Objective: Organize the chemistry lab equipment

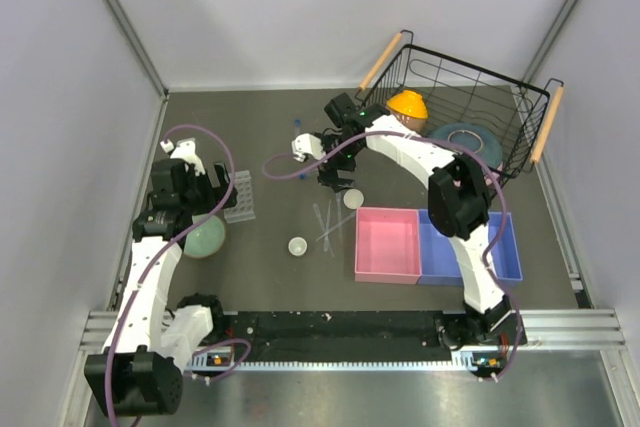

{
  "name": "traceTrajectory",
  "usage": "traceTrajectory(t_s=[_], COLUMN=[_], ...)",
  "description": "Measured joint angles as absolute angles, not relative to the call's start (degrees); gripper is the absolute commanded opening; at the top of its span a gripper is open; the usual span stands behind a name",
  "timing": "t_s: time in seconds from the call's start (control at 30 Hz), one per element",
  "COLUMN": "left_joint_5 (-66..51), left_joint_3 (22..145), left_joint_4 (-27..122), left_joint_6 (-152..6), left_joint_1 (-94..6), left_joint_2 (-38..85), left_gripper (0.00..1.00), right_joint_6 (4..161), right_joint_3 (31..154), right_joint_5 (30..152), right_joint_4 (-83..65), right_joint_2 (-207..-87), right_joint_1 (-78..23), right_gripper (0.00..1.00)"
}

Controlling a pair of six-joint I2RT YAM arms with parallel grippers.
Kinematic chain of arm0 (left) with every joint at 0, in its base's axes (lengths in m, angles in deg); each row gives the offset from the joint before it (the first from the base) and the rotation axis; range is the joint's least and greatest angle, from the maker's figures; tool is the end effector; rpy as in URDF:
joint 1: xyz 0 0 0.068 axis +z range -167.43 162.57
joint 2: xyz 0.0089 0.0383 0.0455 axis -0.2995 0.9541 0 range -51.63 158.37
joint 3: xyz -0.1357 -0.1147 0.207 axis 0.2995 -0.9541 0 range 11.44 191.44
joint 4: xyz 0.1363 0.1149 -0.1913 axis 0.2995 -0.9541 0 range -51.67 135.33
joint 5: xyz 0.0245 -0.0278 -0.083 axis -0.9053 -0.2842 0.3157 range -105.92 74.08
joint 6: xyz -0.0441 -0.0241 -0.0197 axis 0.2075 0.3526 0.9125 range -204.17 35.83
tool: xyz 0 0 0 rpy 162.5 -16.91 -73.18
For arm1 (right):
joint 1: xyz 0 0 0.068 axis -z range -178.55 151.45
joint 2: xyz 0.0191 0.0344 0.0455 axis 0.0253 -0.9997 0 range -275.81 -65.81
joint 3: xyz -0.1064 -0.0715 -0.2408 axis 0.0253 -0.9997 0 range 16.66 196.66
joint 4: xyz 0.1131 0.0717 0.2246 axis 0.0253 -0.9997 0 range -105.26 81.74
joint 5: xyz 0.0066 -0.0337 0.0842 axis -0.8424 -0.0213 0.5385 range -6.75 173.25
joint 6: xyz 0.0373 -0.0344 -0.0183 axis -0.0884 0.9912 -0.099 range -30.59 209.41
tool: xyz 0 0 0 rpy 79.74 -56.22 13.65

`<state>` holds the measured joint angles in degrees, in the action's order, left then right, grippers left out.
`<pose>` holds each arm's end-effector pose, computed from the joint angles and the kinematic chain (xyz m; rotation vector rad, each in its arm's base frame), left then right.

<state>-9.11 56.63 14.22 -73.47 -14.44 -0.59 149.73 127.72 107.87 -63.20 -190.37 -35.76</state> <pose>0.1912 0.0058 0.2877 -0.1991 2.2094 -0.2060 0.3582 0.2907 0.2331 -2.0679 1.6657 0.4659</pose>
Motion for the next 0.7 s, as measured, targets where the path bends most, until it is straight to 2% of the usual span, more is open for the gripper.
traceTrajectory(t_s=[0.37, 0.7], left_joint_5=[-9.1, -9.3], left_joint_3=[56.6, 56.6], left_joint_4=[14.3, 14.3], left_joint_6=[-73.6, -73.6], left_joint_1=[-14.4, -14.4], left_joint_2=[-0.3, -0.3], left_gripper=[0.99, 0.99], right_joint_6=[151.0, 151.3], right_joint_3=[133.8, 138.1], right_joint_5=[106.3, 105.3], right_joint_4=[-63.2, -62.7], right_joint_2=[-197.3, -202.1], right_joint_1=[-35.8, -36.0], right_gripper=[0.98, 0.93])
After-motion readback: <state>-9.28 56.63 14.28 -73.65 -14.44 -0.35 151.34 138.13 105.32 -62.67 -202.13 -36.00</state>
